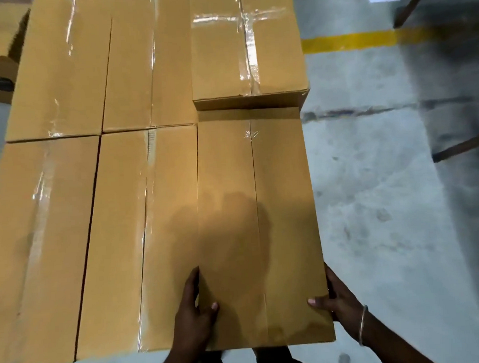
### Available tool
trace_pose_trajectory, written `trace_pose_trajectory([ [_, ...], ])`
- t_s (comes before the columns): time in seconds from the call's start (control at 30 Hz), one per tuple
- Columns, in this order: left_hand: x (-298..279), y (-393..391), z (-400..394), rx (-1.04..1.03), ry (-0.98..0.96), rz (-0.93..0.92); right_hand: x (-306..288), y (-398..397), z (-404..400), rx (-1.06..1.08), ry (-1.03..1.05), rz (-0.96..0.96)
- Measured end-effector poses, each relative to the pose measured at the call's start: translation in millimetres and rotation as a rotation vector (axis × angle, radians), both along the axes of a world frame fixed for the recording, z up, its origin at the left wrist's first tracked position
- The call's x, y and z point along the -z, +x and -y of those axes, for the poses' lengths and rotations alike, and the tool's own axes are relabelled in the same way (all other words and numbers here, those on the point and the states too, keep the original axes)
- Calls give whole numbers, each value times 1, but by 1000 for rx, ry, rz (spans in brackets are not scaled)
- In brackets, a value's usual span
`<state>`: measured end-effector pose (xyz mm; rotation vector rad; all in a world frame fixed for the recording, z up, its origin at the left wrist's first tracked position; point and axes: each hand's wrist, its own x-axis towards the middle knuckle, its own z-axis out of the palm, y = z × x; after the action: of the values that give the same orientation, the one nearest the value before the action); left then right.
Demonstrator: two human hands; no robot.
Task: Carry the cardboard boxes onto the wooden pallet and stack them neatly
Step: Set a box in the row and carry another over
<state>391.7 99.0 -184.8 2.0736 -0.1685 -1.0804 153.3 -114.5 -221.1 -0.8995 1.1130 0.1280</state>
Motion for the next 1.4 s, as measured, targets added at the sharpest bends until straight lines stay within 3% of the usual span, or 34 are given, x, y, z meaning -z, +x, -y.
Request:
trace_pose_trajectory([
  [0.33,37,-8,-1,122,193,163,33,-5,-10,-65,-142,-1],
  [0.53,43,5,-7,267,310,393,30,38,-3,0,-350,-89],
  [0.9,46,-6,-16,189,165,399,42,37,-21,22,-440,-102],
  [1.03,48,-4,-22,289,187,389,45,42,-14,22,-458,-66],
  [1.17,52,-3,-39,586,295,405,46,50,-12,-18,-552,-157],
  [1.27,55,-5,-54,773,384,469,35,50,-39,-181,-826,-315],
  [1.33,55,-5,-60,804,400,497,31,42,-66,-533,-1082,-357],
  [1.4,56,-4,-63,805,387,498,30,35,-88,-874,-1193,-394],
])
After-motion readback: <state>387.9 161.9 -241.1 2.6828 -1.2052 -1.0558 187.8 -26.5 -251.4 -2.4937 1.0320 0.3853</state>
